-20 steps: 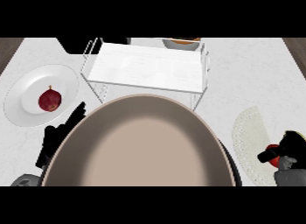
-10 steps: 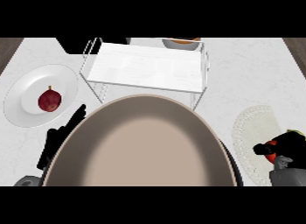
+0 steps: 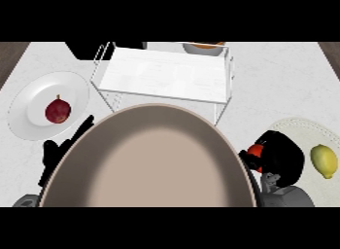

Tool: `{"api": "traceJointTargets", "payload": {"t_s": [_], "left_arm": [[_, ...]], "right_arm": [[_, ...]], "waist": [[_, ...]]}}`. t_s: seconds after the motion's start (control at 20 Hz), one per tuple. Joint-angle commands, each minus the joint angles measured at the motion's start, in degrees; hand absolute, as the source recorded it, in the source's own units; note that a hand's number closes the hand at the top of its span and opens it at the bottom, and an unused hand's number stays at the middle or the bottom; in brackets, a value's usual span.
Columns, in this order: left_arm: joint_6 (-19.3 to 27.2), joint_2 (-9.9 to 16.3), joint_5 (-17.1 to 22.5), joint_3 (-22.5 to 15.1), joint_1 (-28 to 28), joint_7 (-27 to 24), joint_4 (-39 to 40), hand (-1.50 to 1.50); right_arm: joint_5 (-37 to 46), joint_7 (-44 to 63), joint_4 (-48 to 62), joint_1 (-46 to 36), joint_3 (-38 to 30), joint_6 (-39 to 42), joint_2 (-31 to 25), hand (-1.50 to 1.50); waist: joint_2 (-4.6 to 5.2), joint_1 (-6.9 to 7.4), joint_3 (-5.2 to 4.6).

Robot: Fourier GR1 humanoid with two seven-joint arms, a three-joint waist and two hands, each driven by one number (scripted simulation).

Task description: Pick the tomato from the placemat and place it in the tiered shelf

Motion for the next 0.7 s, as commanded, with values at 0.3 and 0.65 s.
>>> {"api": "traceJointTargets", "payload": {"t_s": [0.3, 0.65], "left_arm": [[-0.2, -0.5, -0.8, 0.5, 0.5, 0.1, -0.7, 0.0], [-1.7, 1.3, 0.6, 1.3, 2.8, 0.1, -2.8, 0.0]], "right_arm": [[11.8, 10.9, -19.4, -7.0, 21.6, 11.4, 4.5, 1.5], [12.7, 10.1, -22.7, -16.0, 19.1, 3.5, 4.5, 1.5]], "waist": [[-0.29, -1.51, 0.06], [-0.13, -1.28, 0.14]]}}
